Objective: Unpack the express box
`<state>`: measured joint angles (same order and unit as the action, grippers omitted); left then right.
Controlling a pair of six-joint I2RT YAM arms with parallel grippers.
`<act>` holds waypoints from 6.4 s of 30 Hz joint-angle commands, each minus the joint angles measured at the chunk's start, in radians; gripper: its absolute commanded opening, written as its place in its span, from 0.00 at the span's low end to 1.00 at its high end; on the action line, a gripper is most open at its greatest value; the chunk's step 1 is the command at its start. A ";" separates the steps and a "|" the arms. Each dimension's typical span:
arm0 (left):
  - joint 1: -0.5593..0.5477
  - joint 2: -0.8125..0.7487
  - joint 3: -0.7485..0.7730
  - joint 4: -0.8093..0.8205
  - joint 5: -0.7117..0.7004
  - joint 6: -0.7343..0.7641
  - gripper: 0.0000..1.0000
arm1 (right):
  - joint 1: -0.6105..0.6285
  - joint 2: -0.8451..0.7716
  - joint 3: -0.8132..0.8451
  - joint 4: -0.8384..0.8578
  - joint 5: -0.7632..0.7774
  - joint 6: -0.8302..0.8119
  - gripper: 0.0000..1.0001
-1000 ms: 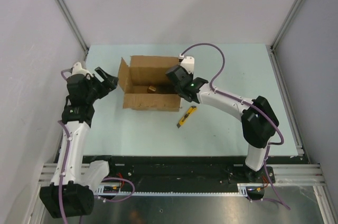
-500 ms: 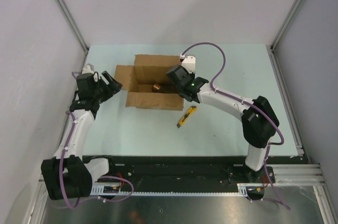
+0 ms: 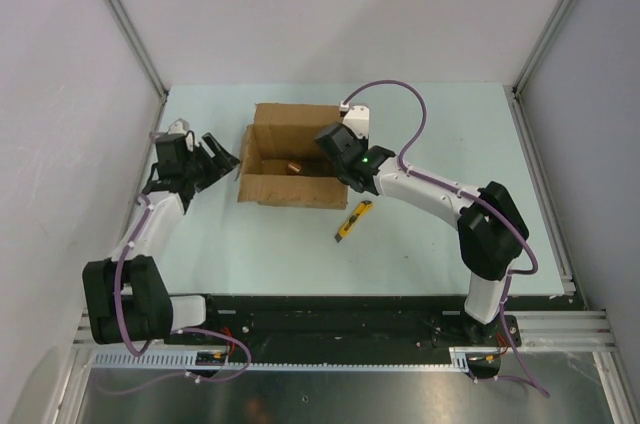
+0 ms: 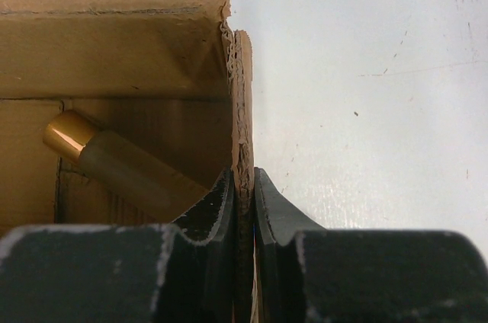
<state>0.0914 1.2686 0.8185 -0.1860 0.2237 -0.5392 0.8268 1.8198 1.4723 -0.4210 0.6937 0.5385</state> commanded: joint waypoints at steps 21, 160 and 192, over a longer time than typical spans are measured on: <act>-0.035 -0.206 0.222 -0.009 0.118 0.131 0.77 | 0.011 -0.066 0.072 0.001 0.000 -0.038 0.32; -0.211 0.199 0.326 -0.067 -0.144 0.346 0.00 | -0.153 -0.353 -0.091 0.642 -0.214 -0.526 0.00; -0.170 0.091 0.495 -0.332 -0.198 0.154 1.00 | -0.319 -0.117 -0.846 1.952 -0.253 -0.608 0.00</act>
<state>-0.0963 1.4326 1.2404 -0.4641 0.0002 -0.3313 0.5159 1.6787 0.6216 1.1824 0.4629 -0.1020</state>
